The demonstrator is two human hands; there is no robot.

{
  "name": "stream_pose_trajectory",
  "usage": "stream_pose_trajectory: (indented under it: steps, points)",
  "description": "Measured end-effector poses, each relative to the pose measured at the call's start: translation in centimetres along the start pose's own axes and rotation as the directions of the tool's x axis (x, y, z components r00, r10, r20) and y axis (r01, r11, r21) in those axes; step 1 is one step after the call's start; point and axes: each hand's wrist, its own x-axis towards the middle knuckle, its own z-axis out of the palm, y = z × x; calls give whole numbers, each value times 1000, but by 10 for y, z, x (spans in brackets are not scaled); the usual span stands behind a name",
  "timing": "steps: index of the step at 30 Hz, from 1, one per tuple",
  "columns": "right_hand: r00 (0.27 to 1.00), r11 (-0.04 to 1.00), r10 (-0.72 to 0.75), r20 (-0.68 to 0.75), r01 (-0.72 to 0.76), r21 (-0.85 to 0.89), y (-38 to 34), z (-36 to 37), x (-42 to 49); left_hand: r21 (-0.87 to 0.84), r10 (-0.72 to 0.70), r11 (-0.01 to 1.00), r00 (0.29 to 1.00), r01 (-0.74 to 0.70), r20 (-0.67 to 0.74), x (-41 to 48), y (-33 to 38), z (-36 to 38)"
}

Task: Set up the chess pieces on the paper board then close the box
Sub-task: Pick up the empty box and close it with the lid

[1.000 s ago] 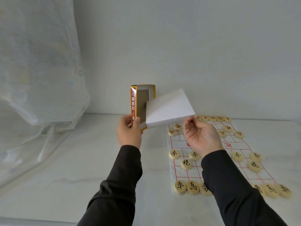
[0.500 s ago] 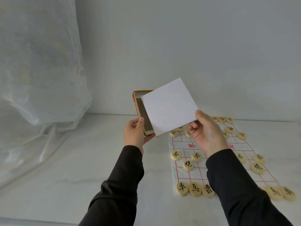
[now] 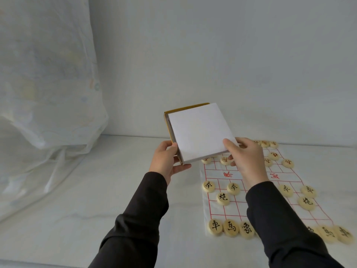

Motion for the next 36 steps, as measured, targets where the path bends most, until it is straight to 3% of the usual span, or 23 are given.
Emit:
stream_pose_trajectory:
  steps: [3, 7, 10, 14, 18, 23, 29, 33, 36]
  points:
    - [993, 980, -121, 2, 120, -162, 0, -3, 2, 79, 6, 997, 1000, -8, 23, -1, 3, -3]
    - [985, 942, -151, 84, 170, -291, -1, -5, 4, 196, 13, 980, 1000, -9, -17, -1, 3, -4]
    - [980, 945, -123, 154, 164, -284, -2, -9, 5, 297, 58, 954, 997, -41, -50, 0, 3, -2]
    - [981, 951, -129, 144, 163, -263, -5, -15, 6, 356, 117, 930, 991, -89, -58, -2, 0, 2]
    - [991, 979, -89, 100, 105, -175, -6, -21, 9, 407, 169, 906, 981, -118, -92, -2, 0, 6]
    - [989, 995, 99, 113, -99, -4, -1, -25, 13, 534, 261, 829, 959, -164, -111, -2, -2, 8]
    - [988, 990, -143, 64, 141, 25, -11, -23, 7, 547, 273, 823, 950, -150, -150, -3, -1, 7]
    - [990, 932, 46, 134, -91, 350, -12, -24, 8, 581, 273, 803, 950, -137, -154, -3, 0, 4]
    - [984, 861, 123, 129, -170, 479, -13, -28, 10, 656, 293, 742, 947, -138, -133, -1, -2, 2]
